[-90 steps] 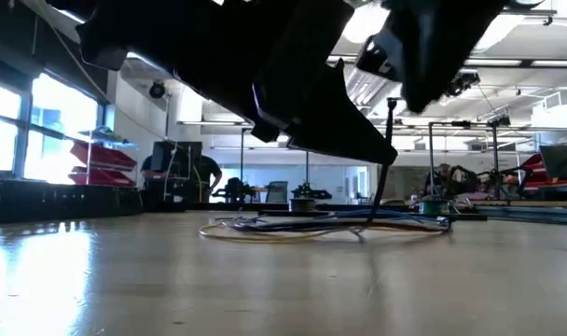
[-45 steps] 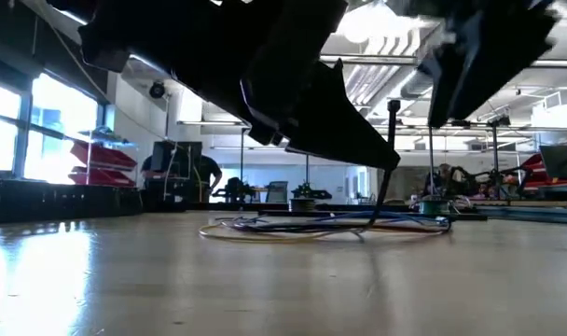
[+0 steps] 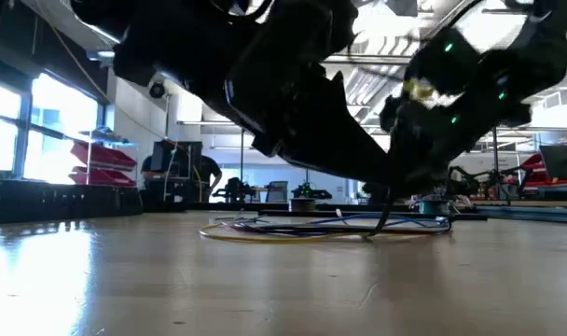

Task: Ziptie cables
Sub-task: Insert the cable zip tie into the cable wires

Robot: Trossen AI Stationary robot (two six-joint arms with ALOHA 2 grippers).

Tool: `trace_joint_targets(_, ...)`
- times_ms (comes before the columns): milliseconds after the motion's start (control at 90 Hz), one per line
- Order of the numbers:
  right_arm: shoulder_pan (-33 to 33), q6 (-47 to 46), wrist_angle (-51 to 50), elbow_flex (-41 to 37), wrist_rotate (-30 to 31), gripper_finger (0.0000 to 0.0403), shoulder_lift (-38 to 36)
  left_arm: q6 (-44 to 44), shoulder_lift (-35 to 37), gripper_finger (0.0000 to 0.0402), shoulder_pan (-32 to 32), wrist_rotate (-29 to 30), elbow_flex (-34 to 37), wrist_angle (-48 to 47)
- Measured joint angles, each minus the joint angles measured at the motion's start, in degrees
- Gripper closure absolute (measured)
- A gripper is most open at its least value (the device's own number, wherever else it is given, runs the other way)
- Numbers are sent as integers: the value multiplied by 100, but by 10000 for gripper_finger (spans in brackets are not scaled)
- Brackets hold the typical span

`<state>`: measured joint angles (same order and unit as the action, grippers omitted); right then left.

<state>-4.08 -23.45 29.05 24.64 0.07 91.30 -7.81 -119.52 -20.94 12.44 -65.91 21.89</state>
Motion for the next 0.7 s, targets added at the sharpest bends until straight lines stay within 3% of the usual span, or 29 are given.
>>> trace_joint_targets(156, -531, 404, 446, 281, -737, 110, 787, 34, 0, 401, 42, -185, 0, -72)
trace_joint_targets(367, -993, 686, 1212, 496, -1871, 110, 1457, 157, 0, 401, 157, -262, 0, -221)
trace_joint_targets(700, -815, 1384, 1370, 464, -2086, 141, 1541, 101, 0, 401, 231, -489, 0, -284)
